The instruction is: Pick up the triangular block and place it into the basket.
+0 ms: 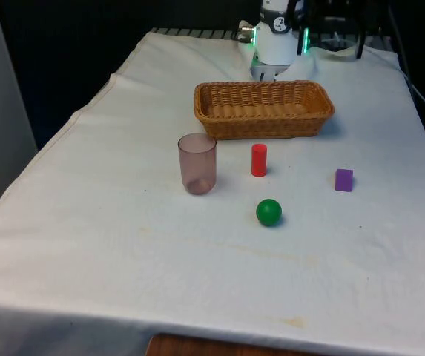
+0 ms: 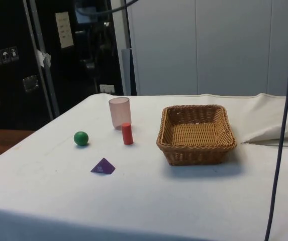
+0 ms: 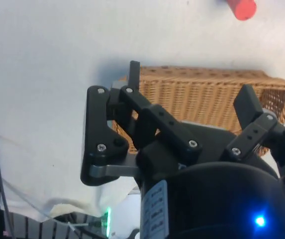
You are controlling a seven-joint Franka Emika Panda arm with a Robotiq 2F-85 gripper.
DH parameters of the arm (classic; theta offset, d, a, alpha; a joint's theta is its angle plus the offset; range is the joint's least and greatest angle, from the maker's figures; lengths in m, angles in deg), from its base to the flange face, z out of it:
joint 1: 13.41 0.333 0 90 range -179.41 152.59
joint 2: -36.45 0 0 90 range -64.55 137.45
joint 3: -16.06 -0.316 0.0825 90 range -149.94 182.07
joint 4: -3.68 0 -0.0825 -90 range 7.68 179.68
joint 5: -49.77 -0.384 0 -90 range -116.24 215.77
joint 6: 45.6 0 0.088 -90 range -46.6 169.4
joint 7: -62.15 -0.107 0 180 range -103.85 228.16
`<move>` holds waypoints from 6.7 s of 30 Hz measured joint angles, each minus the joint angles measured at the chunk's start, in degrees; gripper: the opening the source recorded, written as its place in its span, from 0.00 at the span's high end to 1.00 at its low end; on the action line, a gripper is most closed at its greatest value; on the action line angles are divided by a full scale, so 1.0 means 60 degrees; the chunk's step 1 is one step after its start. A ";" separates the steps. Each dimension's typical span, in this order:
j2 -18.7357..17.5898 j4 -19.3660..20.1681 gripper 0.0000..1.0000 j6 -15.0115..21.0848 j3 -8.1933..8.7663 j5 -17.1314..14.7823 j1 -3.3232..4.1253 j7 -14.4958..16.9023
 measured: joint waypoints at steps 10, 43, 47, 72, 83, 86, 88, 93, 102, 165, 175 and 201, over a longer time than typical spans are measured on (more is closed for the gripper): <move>-0.0277 0.0458 0.00 0.0793 -0.0153 0.0162 0.0038 -0.0277; -0.1671 0.0984 0.00 0.3266 -0.0315 -0.0143 0.0048 -0.0449; -0.1853 0.0984 0.00 0.3514 -0.0353 -0.0248 0.0048 -0.0449; -0.3018 0.0984 0.00 0.5109 -0.0697 -0.0411 0.0067 -0.0716; -0.3600 0.0821 0.00 0.5500 -0.0697 -0.0411 0.0057 -0.0726; -0.3696 0.0783 0.00 0.5539 -0.0697 -0.0411 0.0048 -0.0726; -0.3772 0.0735 0.00 0.5548 -0.0697 -0.0411 0.0048 -0.0726; -0.3906 0.0678 0.00 0.5577 -0.0697 -0.0411 0.0048 -0.0726; -0.4097 0.0563 0.35 0.5596 -0.0697 -0.0411 0.0038 -0.0726; -0.0010 0.3543 0.66 0.4211 -0.0649 0.0000 0.0038 -0.0726; 0.0649 0.4526 0.66 0.4402 -0.0497 0.0086 -0.0019 -0.0449; 0.1795 0.6551 0.66 0.4918 0.0401 0.0095 -0.0153 0.0888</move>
